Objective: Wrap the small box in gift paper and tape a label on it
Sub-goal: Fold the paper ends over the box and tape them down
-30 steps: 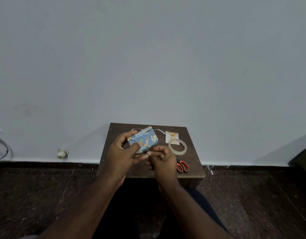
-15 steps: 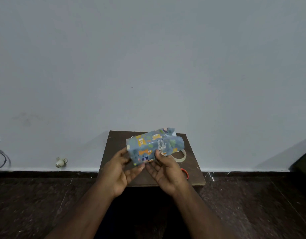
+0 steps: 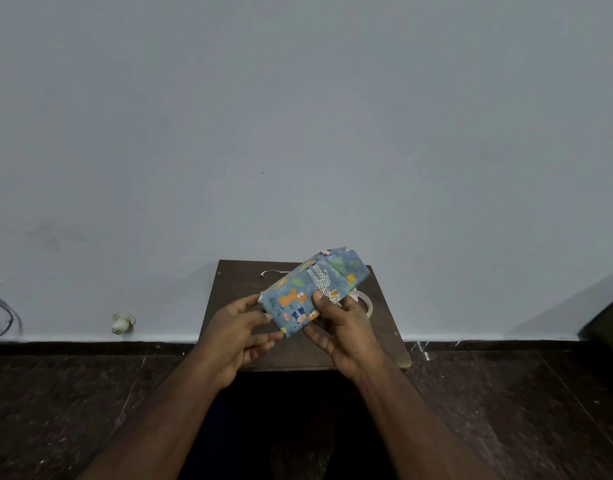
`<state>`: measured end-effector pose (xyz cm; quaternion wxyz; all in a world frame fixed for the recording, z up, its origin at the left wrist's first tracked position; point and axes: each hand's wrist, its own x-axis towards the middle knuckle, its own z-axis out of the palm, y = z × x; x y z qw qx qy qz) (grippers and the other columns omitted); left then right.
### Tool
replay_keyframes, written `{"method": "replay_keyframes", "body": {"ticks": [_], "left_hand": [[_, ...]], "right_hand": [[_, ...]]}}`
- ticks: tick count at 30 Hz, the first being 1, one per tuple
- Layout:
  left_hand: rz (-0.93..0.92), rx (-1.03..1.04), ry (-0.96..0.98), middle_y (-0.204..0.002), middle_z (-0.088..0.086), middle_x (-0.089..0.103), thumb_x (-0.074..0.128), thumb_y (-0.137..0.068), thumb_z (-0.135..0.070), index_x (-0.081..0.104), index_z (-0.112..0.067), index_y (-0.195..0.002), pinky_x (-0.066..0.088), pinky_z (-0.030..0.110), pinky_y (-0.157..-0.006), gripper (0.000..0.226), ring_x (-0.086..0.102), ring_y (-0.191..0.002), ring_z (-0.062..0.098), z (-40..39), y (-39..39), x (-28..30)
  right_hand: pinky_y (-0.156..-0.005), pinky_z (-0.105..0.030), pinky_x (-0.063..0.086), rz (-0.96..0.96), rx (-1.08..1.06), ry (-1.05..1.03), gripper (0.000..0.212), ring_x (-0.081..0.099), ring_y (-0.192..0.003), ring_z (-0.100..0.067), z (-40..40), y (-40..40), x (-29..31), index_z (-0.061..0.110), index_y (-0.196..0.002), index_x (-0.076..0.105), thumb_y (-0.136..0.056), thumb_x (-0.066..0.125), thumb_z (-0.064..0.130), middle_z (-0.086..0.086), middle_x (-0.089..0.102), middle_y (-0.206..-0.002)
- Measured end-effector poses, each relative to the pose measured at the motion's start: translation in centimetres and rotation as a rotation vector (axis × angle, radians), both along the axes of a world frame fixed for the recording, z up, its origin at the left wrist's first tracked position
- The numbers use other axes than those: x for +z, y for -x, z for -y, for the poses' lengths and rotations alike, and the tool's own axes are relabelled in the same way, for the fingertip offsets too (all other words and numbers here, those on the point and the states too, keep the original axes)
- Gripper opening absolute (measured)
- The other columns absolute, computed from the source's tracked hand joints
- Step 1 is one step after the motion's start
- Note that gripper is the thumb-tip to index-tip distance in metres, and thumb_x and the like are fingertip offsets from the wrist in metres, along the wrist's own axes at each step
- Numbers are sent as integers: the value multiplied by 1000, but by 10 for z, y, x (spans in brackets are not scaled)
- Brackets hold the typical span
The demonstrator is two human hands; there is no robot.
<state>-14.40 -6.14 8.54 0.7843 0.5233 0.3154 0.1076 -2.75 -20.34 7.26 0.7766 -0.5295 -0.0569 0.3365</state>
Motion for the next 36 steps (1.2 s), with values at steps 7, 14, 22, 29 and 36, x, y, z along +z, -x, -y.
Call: {"method": "replay_keyframes", "body": {"ticks": [7, 14, 22, 29, 36], "left_hand": [[26, 19, -61, -92, 5, 78, 66, -94, -4, 63, -26, -125, 50, 21, -50, 38, 70, -73, 13, 1, 0, -4], [80, -24, -96, -96, -11, 75, 72, -89, -5, 66, -24, -119, 55, 27, -71, 35, 69, -89, 8, 3, 0, -7], [126, 32, -98, -84, -7, 74, 74, -87, -8, 67, -20, -114, 56, 33, -78, 30, 70, -86, 13, 2, -2, -7], [115, 40, -89, -92, -4, 75, 71, -90, -9, 68, -21, -116, 58, 38, -83, 29, 71, -88, 14, 1, -3, -8], [124, 19, -69, -97, 0, 76, 68, -93, -7, 68, -19, -117, 58, 36, -83, 27, 73, -87, 14, 3, -2, -7]], "right_hand": [[-99, -47, 54, -54, 8, 12, 38, 72, -105, -22, 3, 0, 1, 13, -122, 64, -90, 71, 33, -5, 76, -113], [-92, -45, 57, -83, 26, -66, 49, 71, -107, -29, 2, 2, 2, 10, -128, 62, -87, 68, 37, -12, 73, -118], [-79, -37, 61, -180, -1, -47, 53, 74, -100, -25, -4, 5, -1, 7, -131, 60, -90, 66, 41, -11, 74, -116], [-70, -33, 61, -181, -16, -61, 51, 75, -96, -25, -2, 5, 0, 8, -130, 60, -90, 69, 37, -11, 74, -116], [-71, -33, 59, -103, 27, -83, 64, 73, -95, -23, -4, 9, 4, 8, -135, 55, -76, 81, 17, -10, 73, -117]]}}
